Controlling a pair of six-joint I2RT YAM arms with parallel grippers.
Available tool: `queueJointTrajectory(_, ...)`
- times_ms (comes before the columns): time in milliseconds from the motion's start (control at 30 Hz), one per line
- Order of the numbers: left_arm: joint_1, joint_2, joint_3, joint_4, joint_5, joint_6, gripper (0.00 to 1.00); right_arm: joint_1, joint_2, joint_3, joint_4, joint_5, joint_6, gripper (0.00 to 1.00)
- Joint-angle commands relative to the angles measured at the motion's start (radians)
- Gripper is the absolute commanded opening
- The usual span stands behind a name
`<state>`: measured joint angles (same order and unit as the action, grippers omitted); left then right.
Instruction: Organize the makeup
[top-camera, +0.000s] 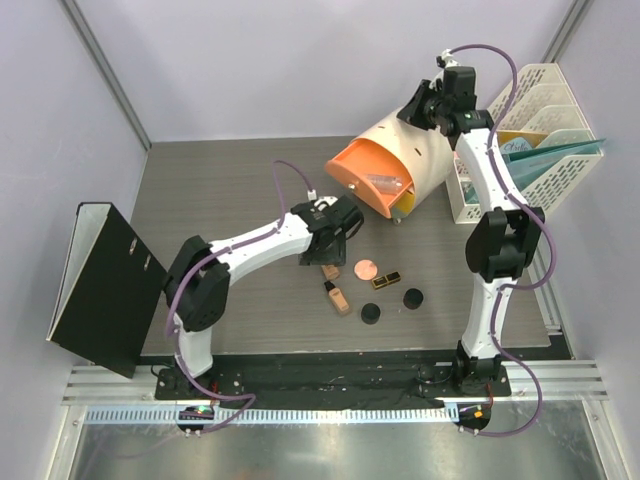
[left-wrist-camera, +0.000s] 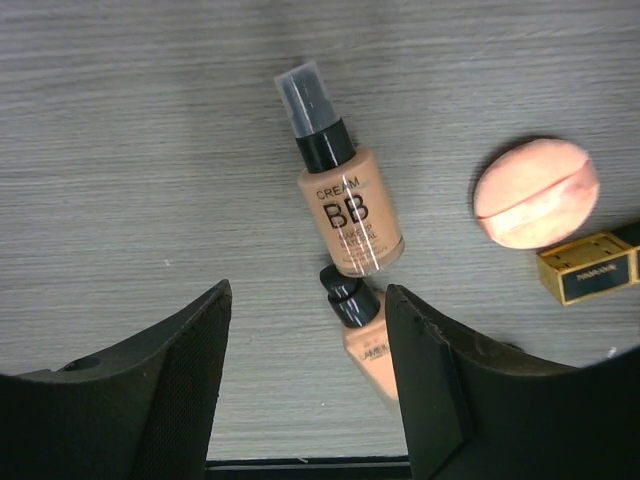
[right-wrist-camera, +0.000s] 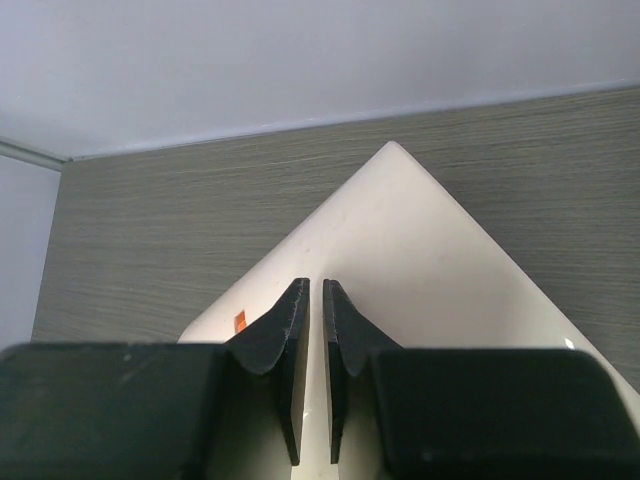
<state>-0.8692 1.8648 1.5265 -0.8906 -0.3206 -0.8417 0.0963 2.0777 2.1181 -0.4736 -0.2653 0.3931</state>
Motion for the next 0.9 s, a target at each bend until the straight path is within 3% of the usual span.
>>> queueJointTrajectory(0,-0.004,0.042,0.029,0.013,0.038,-0.045,0.63,0.003,0.033,0.017,-0.046,-0.012,-0.003,0.17)
queueJointTrajectory(167,-0.004,0.063,0.012,0.125,0.049,-0.05,0.64,0.003,0.042,0.016,-0.048,-0.037,0.0,0.17)
queueJointTrajectory(600,-0.004,0.217,0.07,0.076,0.005,-0.115,0.61,0.003,0.062,0.022,-0.045,-0.084,0.024,0.17)
queueJointTrajectory(700,-0.004,0.224,0.06,0.078,-0.03,-0.125,0.51,0.003,0.061,0.019,-0.045,-0.092,0.026,0.17)
queueJointTrajectory(800,-0.004,0.226,0.054,0.076,-0.051,-0.117,0.24,0.003,0.059,0.014,-0.045,-0.092,0.026,0.17)
queueJointTrajectory(833,-0.002,0.224,0.047,0.081,-0.04,-0.109,0.07,0.003,0.059,0.011,-0.043,-0.092,0.026,0.17)
queueJointTrajectory(867,-0.002,0.224,0.046,0.075,-0.038,-0.106,0.01,0.003,0.059,0.011,-0.043,-0.094,0.024,0.17)
